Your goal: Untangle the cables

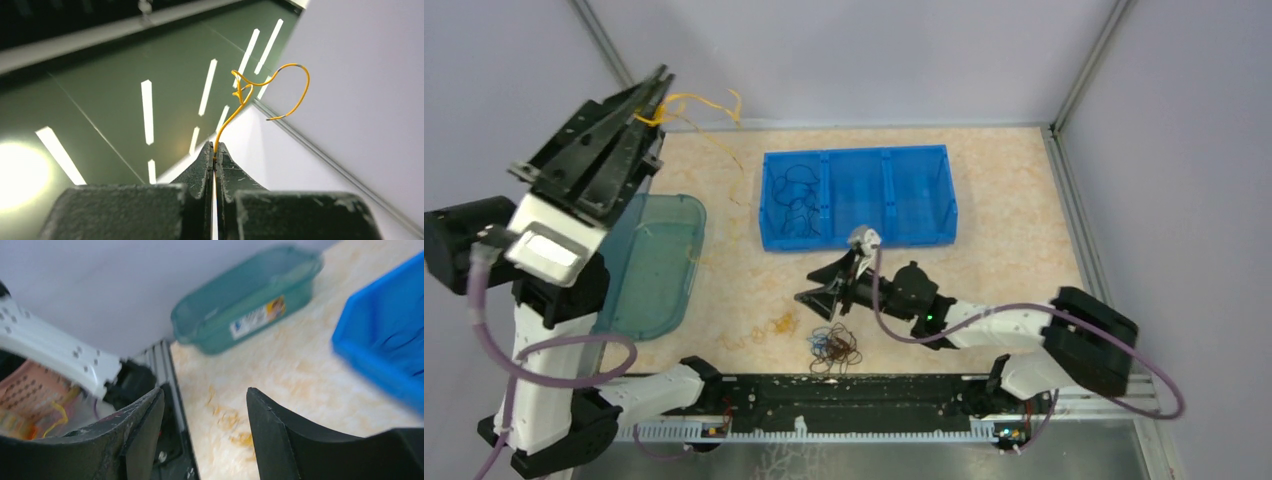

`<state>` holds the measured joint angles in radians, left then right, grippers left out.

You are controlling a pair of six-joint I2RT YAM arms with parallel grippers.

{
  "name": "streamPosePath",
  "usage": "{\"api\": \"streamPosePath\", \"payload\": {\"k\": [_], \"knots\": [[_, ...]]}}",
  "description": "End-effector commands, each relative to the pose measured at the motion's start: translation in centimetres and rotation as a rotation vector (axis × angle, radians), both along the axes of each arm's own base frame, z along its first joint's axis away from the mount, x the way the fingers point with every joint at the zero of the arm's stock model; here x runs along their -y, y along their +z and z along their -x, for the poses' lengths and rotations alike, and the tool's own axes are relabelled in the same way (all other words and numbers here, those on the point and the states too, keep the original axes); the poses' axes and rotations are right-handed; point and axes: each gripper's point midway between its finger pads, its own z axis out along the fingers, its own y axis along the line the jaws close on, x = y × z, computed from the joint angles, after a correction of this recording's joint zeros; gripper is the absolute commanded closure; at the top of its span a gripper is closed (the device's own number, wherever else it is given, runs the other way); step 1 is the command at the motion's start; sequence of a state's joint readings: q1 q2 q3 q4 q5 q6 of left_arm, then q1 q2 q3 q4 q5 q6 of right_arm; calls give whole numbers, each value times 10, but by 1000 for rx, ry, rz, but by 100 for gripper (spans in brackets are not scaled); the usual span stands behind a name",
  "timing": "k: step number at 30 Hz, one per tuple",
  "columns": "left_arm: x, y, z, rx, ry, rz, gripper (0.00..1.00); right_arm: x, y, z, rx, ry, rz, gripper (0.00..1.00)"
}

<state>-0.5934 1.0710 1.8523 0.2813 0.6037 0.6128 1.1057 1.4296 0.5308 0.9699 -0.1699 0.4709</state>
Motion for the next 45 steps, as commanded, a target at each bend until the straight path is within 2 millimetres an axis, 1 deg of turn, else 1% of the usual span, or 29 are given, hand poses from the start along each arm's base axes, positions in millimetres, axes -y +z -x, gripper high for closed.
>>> {"api": "streamPosePath", "payload": {"k": [1,2,3,4,7,9,12,14,15,18,20,26,29,33,35,41,45], "knots": [[24,-46,-33,-141,-25,-83,100,47,60,-38,127,-241,-27,37],[28,-54,-38,-163,-30,-91,100,58,57,-46,127,-303,9,36],[34,-66,-46,-192,-35,-107,100,70,53,-53,118,-360,40,36],[38,-73,-52,-211,-40,-114,100,83,46,-59,107,-402,67,35],[52,-96,-72,-271,-49,-141,100,119,40,-71,75,-548,68,35],[61,-109,-87,-304,-46,-156,100,143,30,-79,48,-665,88,35],[74,-129,-111,-339,-25,-173,100,185,10,-93,-24,-883,132,35],[82,-142,-127,-367,-10,-183,100,211,1,-96,-56,-1001,150,35],[86,-147,-135,-377,-1,-187,100,220,-5,-97,-64,-1041,162,35],[98,-165,-160,-409,24,-200,100,240,-10,-98,-78,-1123,167,34],[104,-174,-177,-446,38,-193,100,245,-11,-97,-79,-1144,176,33],[123,-203,-223,-524,77,-181,100,239,0,-95,-41,-1089,123,33],[134,-221,-245,-563,96,-196,100,235,3,-93,-27,-1059,119,33],[146,-253,-276,-619,140,-218,100,230,6,-92,-21,-1028,112,33],[152,-275,-291,-633,175,-245,100,229,9,-91,-18,-1019,107,33],[156,-324,-334,-650,307,-281,100,233,15,-89,0,-1018,88,34],[154,-364,-362,-710,393,-301,100,234,19,-88,4,-1018,74,34]]}}
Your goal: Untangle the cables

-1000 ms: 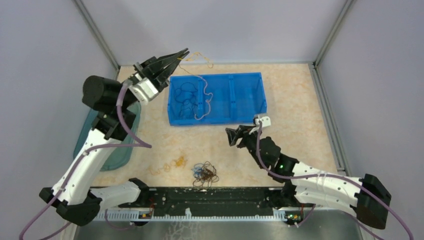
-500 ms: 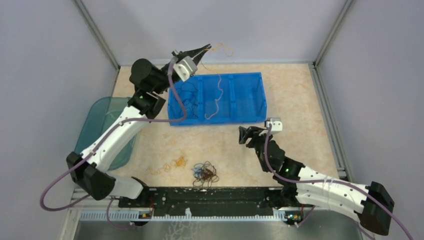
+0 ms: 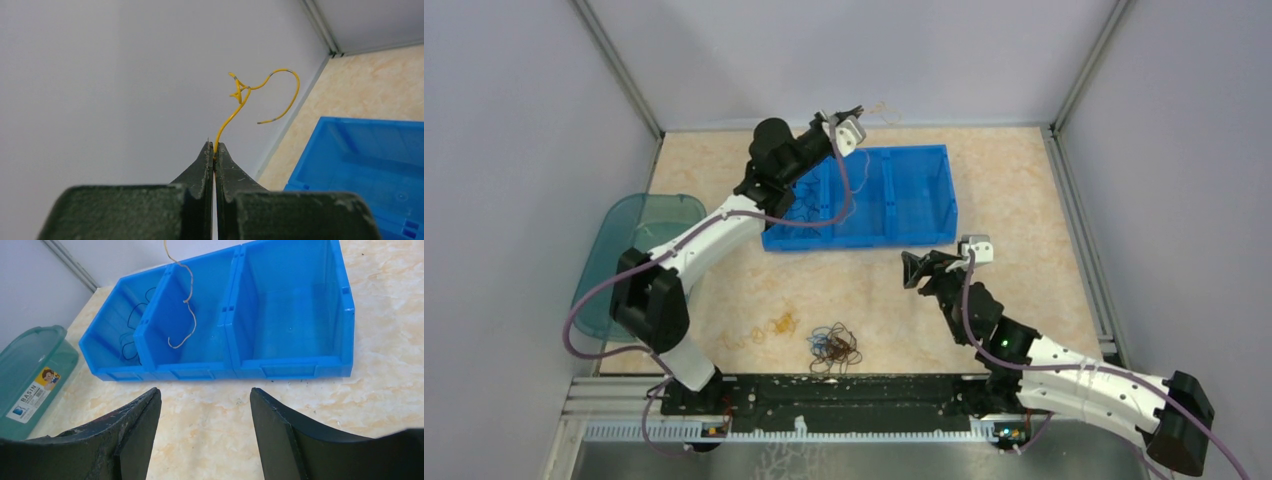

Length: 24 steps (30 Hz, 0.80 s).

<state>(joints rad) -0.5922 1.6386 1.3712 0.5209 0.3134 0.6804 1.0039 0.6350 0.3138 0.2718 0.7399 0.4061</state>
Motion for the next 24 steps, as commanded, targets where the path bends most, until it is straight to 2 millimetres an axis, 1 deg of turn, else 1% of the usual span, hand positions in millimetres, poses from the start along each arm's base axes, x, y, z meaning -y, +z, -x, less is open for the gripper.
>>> {"api": "streamPosePath", "payload": {"k": [1,7,9,11,13,15,21,24], "knots": [[-12,-29,-31,6,125,-42,100,2,20,-1,53,-2,-49,34],[-16,-86,-48,-135,173,-145,100,1,26,-2,64,2,-36,34],[-19,-107,-52,-203,199,-198,97,0,28,-2,69,4,-41,34],[-24,-120,-54,-245,227,-236,97,0,30,-2,71,5,-43,34],[-29,-130,-52,-270,239,-273,97,0,31,-2,72,7,-44,34],[-35,-145,-47,-321,251,-317,97,0,34,-2,73,7,-43,34],[-44,-201,-26,-516,231,-492,96,0,45,-2,89,8,-52,34],[-45,-217,-22,-596,240,-541,95,-1,48,-2,89,13,-51,34]]}}
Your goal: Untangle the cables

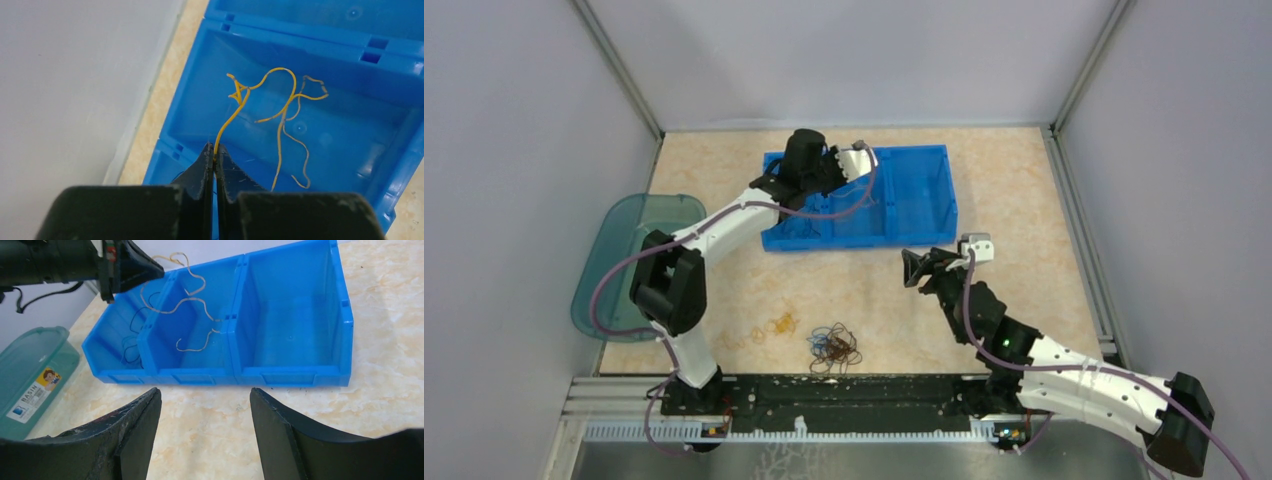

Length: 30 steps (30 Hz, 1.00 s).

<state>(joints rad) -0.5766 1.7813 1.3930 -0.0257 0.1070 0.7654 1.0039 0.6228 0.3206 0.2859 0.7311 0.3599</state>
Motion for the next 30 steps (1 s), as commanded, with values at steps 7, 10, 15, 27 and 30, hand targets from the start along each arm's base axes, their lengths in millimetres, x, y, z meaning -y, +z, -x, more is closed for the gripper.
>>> {"api": "streamPosePath", "payload": {"k": [7,10,15,27,30], "knots": [[2,-27,3,-182,43,-107,70,1,41,0,55,4,-79,34],[5,-33,1,-198,53,-125,41,1,41,0,53,4,-79,34],[16,-9,0,-199,36,-71,21,1,43,0,54,6,-73,34],[-5,15,9,-211,30,-167,10,-6,49,0,48,33,-60,34],[-8,22,15,-250,29,-103,11,-10,47,-1,38,44,-45,34]]}}
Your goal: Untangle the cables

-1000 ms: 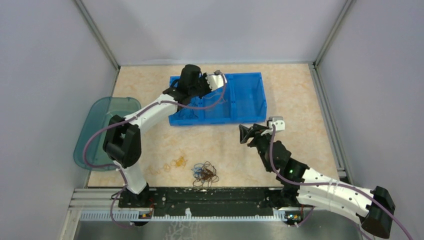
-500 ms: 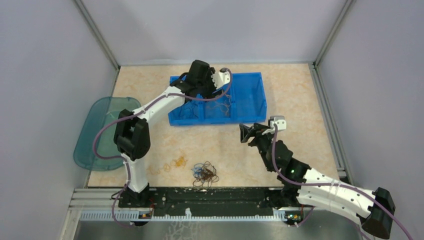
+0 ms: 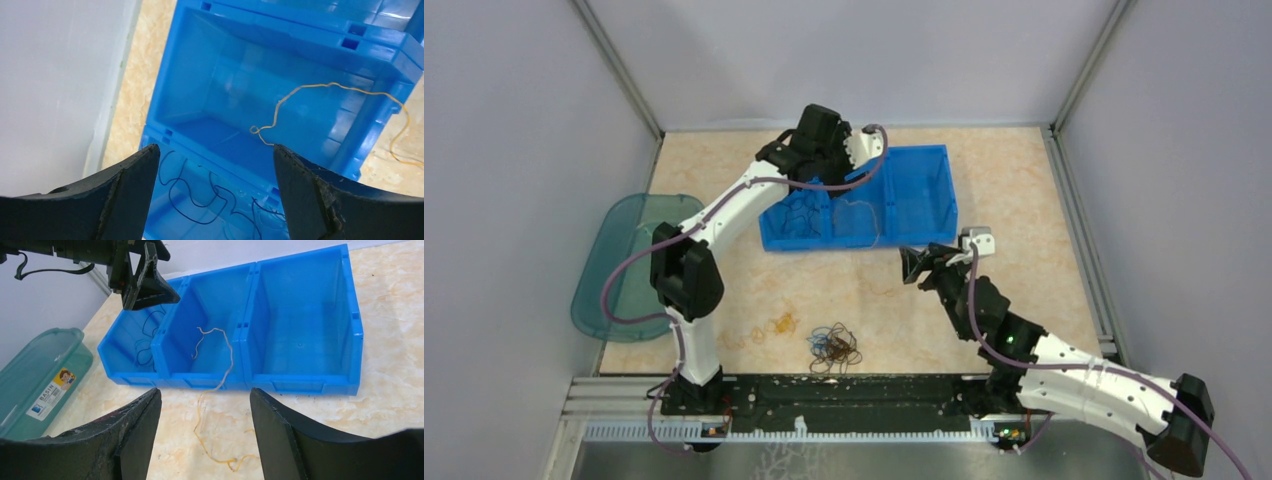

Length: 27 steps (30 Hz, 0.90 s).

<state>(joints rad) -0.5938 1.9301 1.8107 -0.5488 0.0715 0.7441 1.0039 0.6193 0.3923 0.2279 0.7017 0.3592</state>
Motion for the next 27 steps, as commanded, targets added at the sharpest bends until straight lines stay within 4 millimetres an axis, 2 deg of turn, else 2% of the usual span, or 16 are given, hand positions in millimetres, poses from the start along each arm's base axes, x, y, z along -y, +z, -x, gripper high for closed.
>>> {"api": "streamPosePath", "payload": {"k": [1,4,6,7,10,12,15,17,20,27], "knots": [[-10,18,14,-49,8,57,11,-8,23,-3,21,23,-21,34],[-15,26,19,-72,17,100,12,-25,4,-5,-41,69,43,34],[-23,34,18,-83,28,136,13,-35,-20,-10,-139,94,89,33],[-27,38,17,-82,36,144,13,-36,-39,-11,-220,104,123,32],[-37,53,21,-79,37,175,14,-35,-79,-15,-349,125,179,29],[-41,62,28,-79,27,195,13,-32,-102,-10,-392,152,187,27],[-48,77,42,-69,8,222,13,-27,-126,-8,-464,171,146,25],[-54,83,49,-68,2,233,13,-27,-137,-10,-500,173,127,25],[-63,90,58,-80,3,253,13,-35,-143,-18,-500,172,110,27],[-81,98,78,-88,4,288,13,-46,-176,-40,-553,126,162,42]]}}
